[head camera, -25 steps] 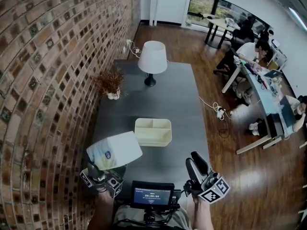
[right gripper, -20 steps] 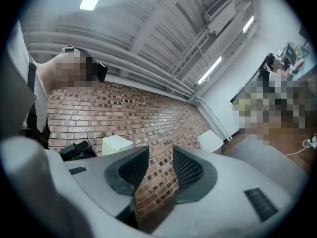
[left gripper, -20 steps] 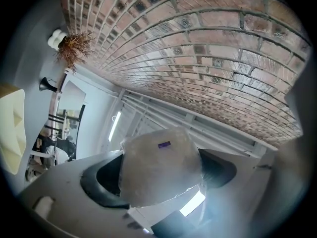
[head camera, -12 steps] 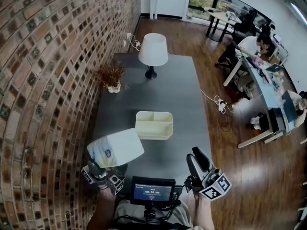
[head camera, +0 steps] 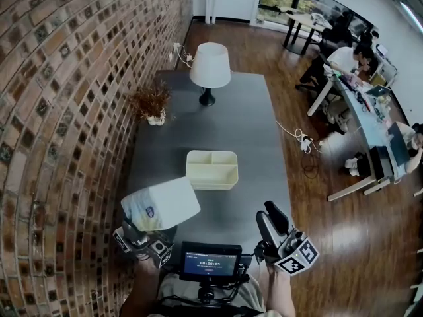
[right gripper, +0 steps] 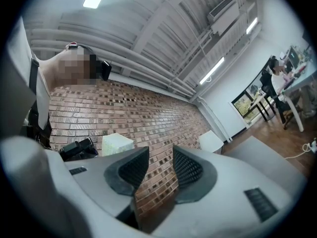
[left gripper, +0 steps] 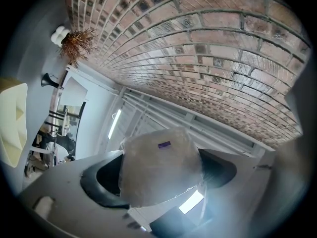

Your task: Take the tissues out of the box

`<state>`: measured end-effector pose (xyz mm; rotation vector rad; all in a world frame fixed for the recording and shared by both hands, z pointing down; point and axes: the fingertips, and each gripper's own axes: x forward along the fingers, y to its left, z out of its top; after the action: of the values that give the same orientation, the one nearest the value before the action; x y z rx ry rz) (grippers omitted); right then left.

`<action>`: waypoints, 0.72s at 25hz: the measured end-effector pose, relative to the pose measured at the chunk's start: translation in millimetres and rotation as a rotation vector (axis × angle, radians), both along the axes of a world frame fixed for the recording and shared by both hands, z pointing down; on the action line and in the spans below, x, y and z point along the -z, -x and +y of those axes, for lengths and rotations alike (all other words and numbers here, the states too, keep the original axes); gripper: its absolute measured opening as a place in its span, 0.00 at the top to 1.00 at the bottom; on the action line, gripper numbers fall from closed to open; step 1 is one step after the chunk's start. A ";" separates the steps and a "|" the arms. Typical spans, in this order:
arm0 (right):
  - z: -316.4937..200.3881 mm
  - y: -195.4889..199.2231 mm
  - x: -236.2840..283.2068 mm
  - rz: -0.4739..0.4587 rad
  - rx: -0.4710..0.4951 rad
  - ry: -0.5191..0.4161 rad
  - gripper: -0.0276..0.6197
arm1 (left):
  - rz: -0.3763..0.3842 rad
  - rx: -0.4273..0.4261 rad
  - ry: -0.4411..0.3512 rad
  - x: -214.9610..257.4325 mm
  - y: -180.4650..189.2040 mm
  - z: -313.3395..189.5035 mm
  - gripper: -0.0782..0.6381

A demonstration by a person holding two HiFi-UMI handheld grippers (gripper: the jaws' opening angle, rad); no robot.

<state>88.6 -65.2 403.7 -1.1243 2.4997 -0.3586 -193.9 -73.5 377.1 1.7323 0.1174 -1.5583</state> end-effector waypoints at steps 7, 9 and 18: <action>0.9 2.3 -1.3 0.005 0.003 0.003 0.73 | -0.002 -0.008 0.001 -4.4 -0.1 1.5 0.27; 1.2 2.1 -1.9 0.006 0.003 0.004 0.73 | 0.000 -0.010 0.001 -4.0 -0.7 1.8 0.27; -0.2 3.1 -2.8 0.009 0.006 0.008 0.73 | -0.003 -0.016 0.008 -8.6 -2.5 0.1 0.27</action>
<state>85.5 -65.4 406.6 -1.1240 2.5122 -0.3663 -191.3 -73.4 385.7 1.7230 0.1225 -1.5432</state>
